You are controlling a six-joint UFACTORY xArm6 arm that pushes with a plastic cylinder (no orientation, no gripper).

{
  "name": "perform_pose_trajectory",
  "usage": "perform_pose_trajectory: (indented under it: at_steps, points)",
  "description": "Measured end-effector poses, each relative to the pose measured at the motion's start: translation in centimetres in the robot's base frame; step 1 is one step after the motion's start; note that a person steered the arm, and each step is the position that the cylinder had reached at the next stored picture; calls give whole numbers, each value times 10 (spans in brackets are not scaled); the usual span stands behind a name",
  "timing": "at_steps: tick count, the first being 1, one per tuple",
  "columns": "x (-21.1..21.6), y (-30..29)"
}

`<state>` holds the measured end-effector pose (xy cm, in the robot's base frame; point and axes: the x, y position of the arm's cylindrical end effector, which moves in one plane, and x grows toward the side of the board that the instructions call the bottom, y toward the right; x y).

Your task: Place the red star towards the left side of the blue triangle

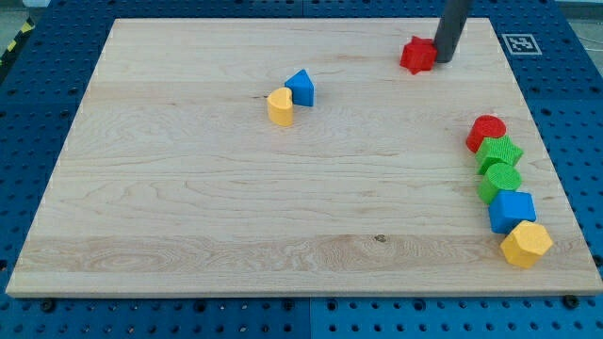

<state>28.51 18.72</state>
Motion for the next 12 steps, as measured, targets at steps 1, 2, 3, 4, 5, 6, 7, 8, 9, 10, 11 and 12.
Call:
perform_pose_trajectory:
  at_steps: [1, 2, 3, 4, 5, 6, 7, 8, 9, 10, 11, 12]
  points:
    - [0, -35]
    - [0, -65]
    - [1, -104]
    - [1, -142]
    - [1, -157]
    - [1, -164]
    - [0, -164]
    - [-28, -138]
    - [-32, -156]
    - [-28, -179]
    - [-16, -180]
    - [-4, -182]
